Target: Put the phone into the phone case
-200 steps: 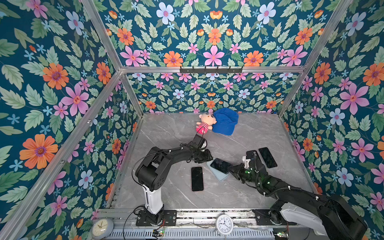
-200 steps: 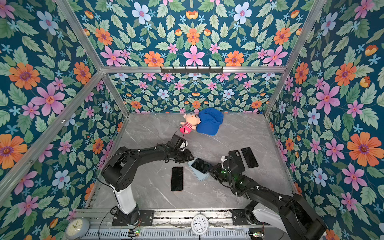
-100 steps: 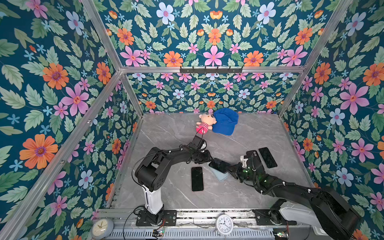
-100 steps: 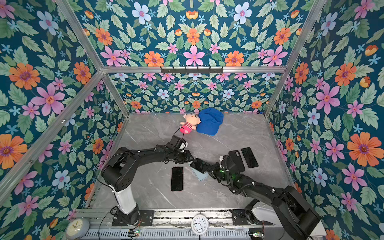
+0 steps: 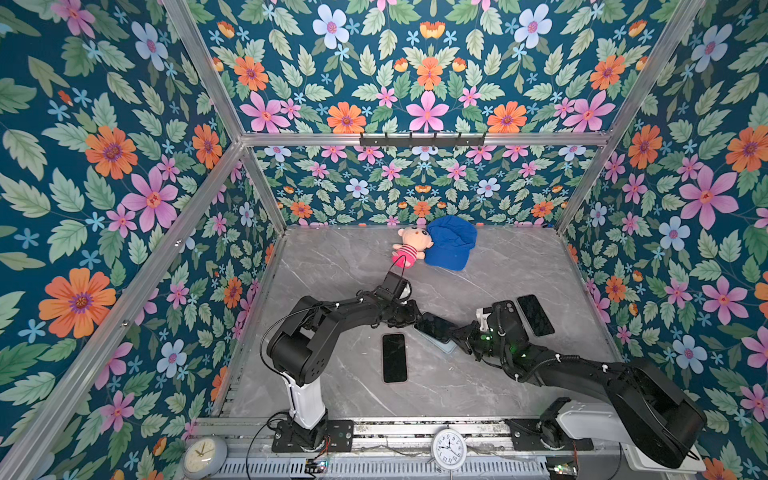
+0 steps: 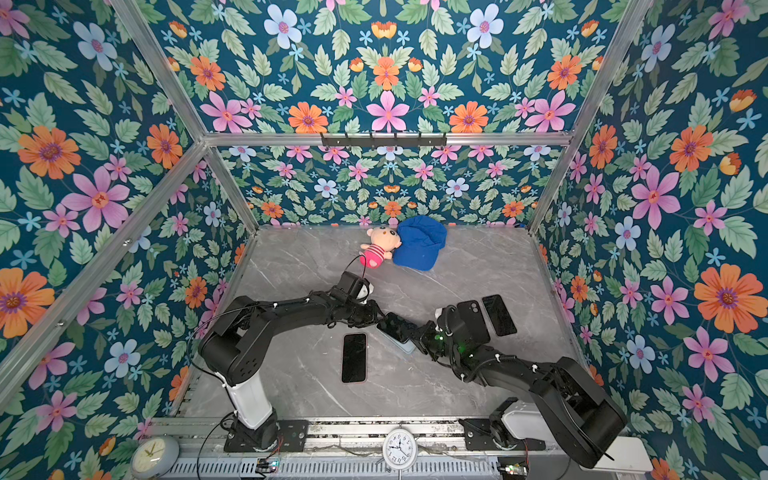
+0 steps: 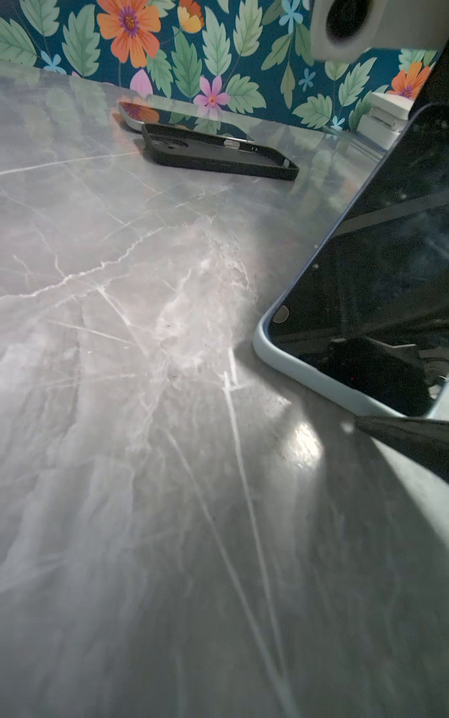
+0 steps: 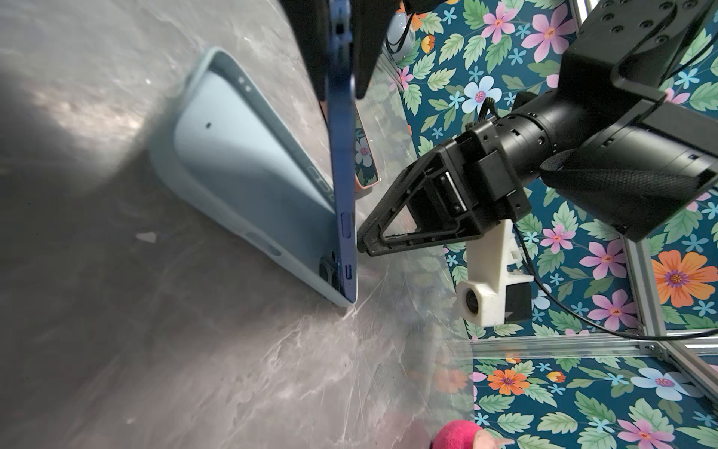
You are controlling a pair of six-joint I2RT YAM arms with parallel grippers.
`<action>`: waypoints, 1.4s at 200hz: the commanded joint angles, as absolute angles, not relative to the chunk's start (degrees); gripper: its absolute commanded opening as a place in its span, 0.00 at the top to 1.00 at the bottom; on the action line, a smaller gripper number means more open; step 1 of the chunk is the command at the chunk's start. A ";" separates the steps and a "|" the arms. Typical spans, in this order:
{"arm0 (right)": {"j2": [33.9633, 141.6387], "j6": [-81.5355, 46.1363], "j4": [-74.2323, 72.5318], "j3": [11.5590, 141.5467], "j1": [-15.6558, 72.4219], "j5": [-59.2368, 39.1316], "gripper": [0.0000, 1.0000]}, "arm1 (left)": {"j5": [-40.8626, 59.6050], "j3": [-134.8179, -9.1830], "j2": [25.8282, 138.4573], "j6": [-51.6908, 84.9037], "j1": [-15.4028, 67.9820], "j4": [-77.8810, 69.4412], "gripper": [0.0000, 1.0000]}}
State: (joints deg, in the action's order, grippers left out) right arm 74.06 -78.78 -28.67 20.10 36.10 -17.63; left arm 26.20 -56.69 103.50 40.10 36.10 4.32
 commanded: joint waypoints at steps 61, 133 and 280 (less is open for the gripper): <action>75.00 -77.24 -23.24 21.12 36.21 -18.92 1.00 | 28.77 -56.43 102.74 39.74 36.17 3.52 0.64; 78.59 -75.80 -19.58 21.60 36.19 -20.18 0.83 | 28.30 -55.86 100.65 39.59 35.35 3.51 0.64; 80.36 -71.85 -8.78 27.15 36.21 -23.02 0.60 | 27.50 -54.89 99.95 39.02 34.01 4.39 0.60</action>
